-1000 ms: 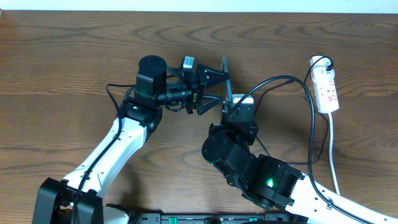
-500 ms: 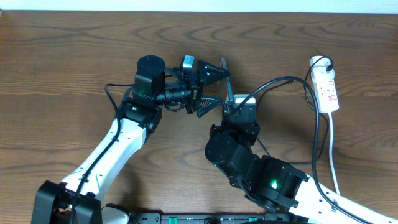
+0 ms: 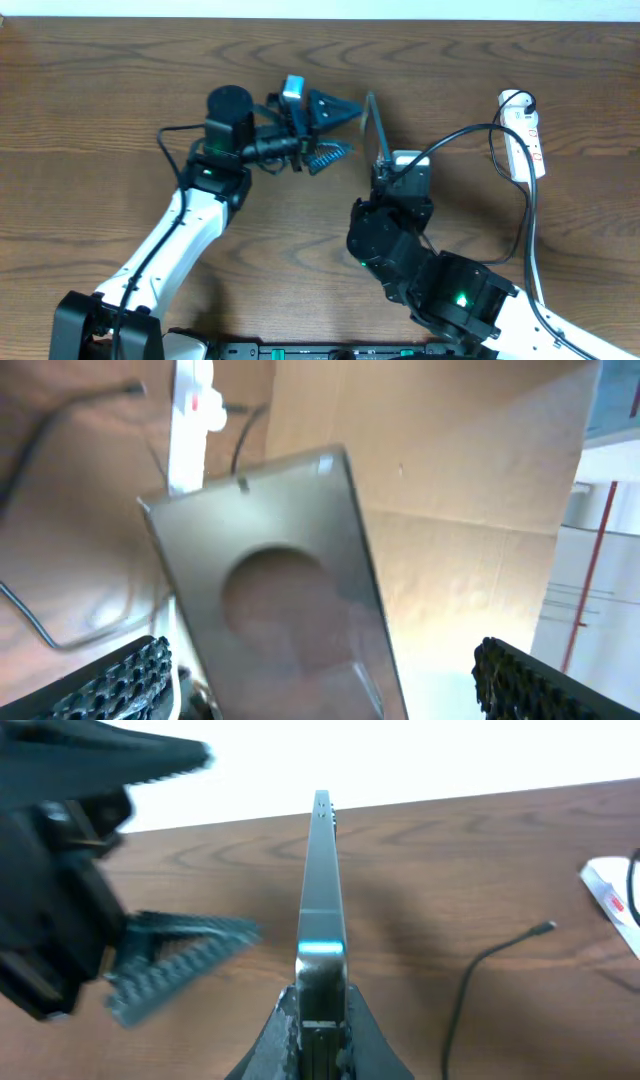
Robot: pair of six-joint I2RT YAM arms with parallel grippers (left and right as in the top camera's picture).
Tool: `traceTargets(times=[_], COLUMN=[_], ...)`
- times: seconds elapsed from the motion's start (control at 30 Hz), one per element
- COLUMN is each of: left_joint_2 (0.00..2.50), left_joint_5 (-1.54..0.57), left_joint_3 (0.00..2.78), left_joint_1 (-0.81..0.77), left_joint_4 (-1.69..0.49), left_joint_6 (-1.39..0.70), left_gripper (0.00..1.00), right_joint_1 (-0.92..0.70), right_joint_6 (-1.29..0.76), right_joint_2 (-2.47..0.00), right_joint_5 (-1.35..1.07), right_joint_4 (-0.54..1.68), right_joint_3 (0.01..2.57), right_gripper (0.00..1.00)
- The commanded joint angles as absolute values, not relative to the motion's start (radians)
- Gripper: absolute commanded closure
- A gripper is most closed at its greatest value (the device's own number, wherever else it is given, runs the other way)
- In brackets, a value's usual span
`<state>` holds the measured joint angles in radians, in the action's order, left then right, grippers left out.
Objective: Plug charger to phone and switch on socket
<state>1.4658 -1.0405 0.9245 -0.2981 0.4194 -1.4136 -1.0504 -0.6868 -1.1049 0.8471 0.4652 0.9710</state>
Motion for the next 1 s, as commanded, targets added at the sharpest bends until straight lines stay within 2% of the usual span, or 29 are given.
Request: traceTargets(times=[0.0, 0.33, 0.5, 0.7, 0.97], left_joint_2=[1.455, 1.455, 1.455, 1.453, 1.394], left_joint_5=[-1.035, -1.036, -1.036, -1.002, -0.847], left_joint_3=[0.929, 0.929, 0.929, 0.929, 0.929], left_joint_1=[-0.249, -0.126, -0.055, 0.046, 0.073], left_joint_4=[0.426, 0.419, 0.341, 0.147, 0.002], left_joint_6=[-1.311, -1.176, -1.104, -0.952, -0.838], left_gripper=[0.02, 0.02, 0.02, 0.02, 0.02], right_joint_1=[-1.011, -0.868, -0.790, -0.658, -0.448], right_joint_6=[-0.787, -1.014, -1.043, -1.035, -0.986], right_joint_2=[-1.048, -0.973, -0.974, -0.975, -1.043], right_joint_5=[0.839, 0.550, 0.379, 0.186, -0.175], right_joint_4=[0.512, 0.629, 0.617, 0.522, 0.225], right_joint_3=[0.987, 0.986, 0.985, 0.970, 0.907], right_gripper=[0.99, 0.99, 0.99, 0.99, 0.99])
